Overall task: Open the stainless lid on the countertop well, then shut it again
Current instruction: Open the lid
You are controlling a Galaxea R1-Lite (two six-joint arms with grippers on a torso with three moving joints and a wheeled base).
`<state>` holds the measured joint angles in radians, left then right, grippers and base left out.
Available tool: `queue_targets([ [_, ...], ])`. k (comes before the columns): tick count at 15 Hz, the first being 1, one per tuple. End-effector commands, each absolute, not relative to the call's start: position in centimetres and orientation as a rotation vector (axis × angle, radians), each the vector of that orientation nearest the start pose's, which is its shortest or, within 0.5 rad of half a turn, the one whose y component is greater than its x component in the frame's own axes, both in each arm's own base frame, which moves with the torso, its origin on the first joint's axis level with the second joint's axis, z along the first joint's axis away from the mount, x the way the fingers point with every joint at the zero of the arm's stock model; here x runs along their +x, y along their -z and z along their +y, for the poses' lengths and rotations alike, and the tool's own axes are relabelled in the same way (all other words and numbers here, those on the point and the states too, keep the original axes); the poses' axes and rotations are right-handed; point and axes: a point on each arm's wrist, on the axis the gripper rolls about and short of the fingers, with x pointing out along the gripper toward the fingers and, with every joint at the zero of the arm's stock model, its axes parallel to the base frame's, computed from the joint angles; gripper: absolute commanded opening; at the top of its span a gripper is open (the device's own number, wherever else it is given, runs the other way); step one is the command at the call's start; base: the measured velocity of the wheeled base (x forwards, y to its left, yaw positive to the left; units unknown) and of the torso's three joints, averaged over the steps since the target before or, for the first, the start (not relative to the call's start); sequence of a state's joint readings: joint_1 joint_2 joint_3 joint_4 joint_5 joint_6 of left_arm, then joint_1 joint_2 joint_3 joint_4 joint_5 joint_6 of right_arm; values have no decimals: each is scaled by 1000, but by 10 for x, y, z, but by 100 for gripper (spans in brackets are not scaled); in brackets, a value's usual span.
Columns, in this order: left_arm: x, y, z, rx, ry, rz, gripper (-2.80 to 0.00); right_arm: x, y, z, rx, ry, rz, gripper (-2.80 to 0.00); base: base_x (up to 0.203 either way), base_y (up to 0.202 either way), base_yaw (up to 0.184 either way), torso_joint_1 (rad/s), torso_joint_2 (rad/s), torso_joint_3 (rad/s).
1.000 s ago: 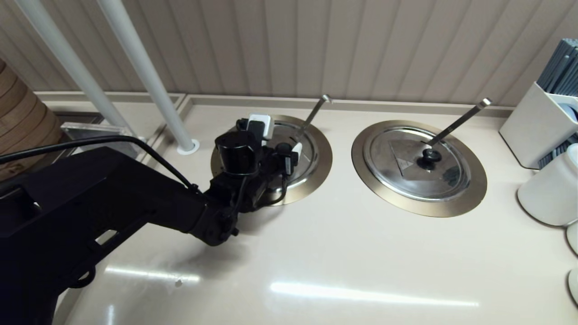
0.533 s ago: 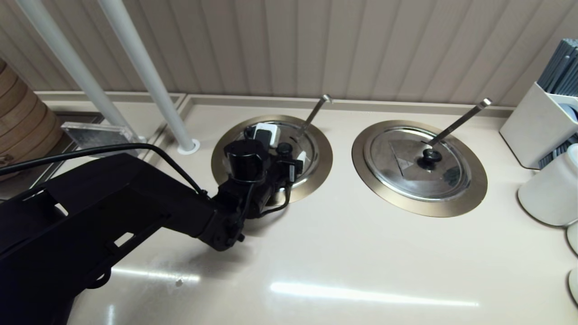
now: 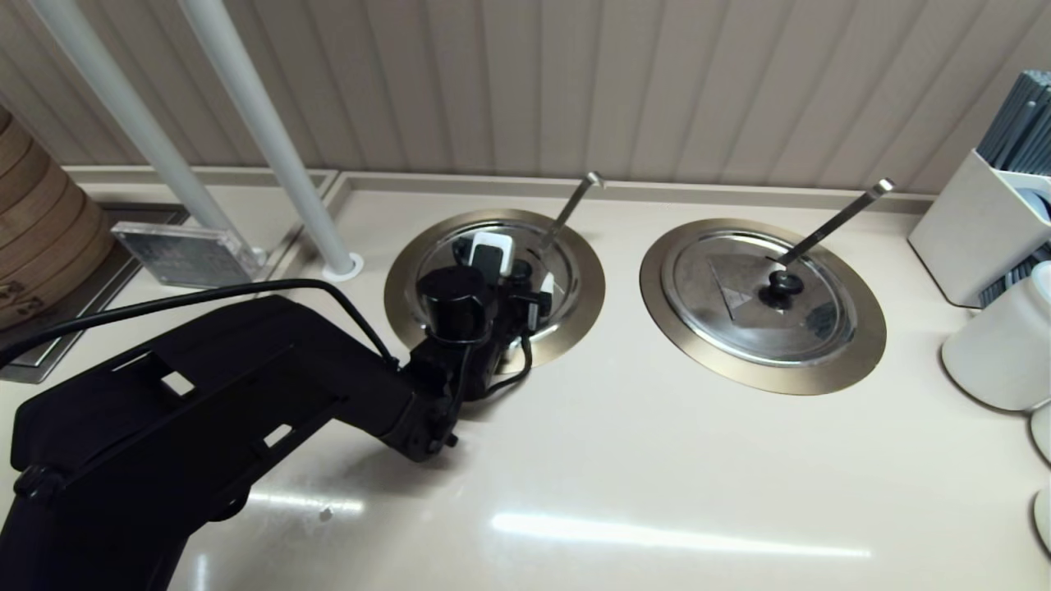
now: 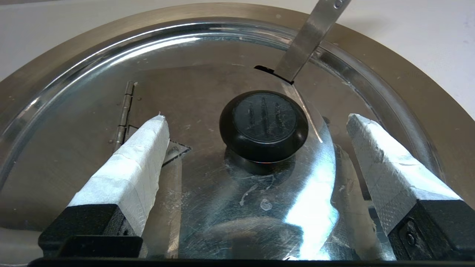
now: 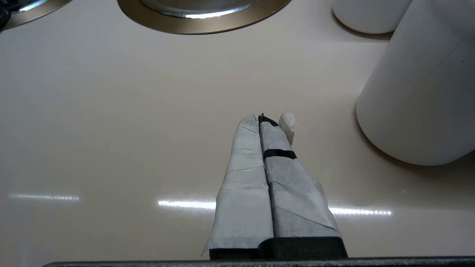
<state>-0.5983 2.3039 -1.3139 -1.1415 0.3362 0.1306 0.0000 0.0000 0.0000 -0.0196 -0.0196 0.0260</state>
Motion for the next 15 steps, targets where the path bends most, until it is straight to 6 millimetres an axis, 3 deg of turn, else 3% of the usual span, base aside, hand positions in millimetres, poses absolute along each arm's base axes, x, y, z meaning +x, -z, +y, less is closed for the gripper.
queue_targets([
  [1, 386, -129, -254, 64, 251, -150, 0, -22, -76, 0, 26, 20, -16, -280, 0, 0, 0, 0, 0, 0],
  [15, 394, -136, -241, 59, 217, -167, 0, -22, -76, 0, 26, 20, -16, -280, 0, 0, 0, 0, 0, 0],
])
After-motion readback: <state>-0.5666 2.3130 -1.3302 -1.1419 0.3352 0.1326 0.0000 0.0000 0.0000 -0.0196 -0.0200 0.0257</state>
